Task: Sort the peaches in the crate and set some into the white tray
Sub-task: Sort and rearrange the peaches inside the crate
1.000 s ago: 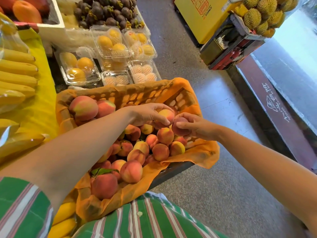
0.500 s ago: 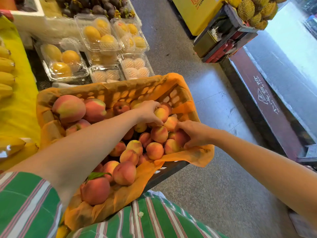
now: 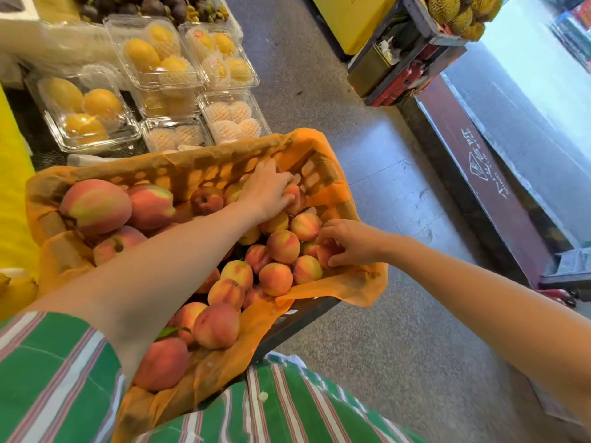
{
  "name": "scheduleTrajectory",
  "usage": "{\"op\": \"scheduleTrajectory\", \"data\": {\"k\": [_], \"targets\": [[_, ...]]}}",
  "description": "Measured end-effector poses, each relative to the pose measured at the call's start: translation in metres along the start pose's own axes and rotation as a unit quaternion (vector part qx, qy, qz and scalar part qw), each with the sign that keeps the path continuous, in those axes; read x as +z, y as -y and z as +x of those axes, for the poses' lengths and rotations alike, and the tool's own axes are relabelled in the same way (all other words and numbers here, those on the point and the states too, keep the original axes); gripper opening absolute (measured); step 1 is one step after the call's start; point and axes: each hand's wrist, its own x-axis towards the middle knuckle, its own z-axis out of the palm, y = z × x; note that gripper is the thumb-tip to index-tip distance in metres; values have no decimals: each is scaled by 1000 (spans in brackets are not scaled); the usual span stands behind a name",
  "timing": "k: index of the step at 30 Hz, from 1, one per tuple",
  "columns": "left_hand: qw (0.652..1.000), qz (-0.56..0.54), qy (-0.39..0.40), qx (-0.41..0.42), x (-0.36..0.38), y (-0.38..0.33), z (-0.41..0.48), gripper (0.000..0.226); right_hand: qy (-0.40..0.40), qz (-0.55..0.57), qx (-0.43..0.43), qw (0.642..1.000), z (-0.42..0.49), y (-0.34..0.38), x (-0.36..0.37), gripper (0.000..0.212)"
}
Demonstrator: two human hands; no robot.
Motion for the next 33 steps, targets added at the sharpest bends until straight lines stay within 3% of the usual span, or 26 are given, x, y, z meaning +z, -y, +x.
{"op": "scheduleTrajectory", "data": {"k": [2, 7, 9, 11, 13, 15, 17, 20, 25, 30, 33], "targets": [[1000, 8, -20, -2, -2, 2, -4, 35, 1, 1, -2, 1000, 0, 2, -1, 44], [994, 42, 100, 15, -19, 6, -20, 30, -11, 5, -10, 1000, 1, 11, -4, 37], [991, 24, 128, 29, -30, 7, -30, 30, -29, 33, -25, 999, 2, 18, -6, 37], [978, -18, 209, 15, -43, 9, -42, 22, -44, 88, -52, 994, 4, 29, -9, 35], [932, -71, 354, -26, -55, 12, -55, 14, -25, 155, -78, 984, 8, 43, -10, 36], [869, -56, 487, -62, -63, 14, -74, 20, 26, 201, -91, 975, 12, 58, -7, 41], [829, -2, 554, -80, -63, 16, -95, 33, 62, 209, -101, 971, 20, 72, 0, 47], [815, 7, 572, -96, -53, 23, -122, 50, 83, 208, -129, 966, 33, 95, 15, 56], [858, -16, 509, -62, -53, 23, -141, 57, 106, 177, -150, 967, 57, 120, 34, 64], [863, 31, 504, 8, -46, 24, -146, 67, 118, 118, -158, 973, 69, 121, 43, 64], [869, 24, 494, 22, -44, 26, -146, 63, 81, 116, -161, 977, 71, 120, 46, 62]]}}
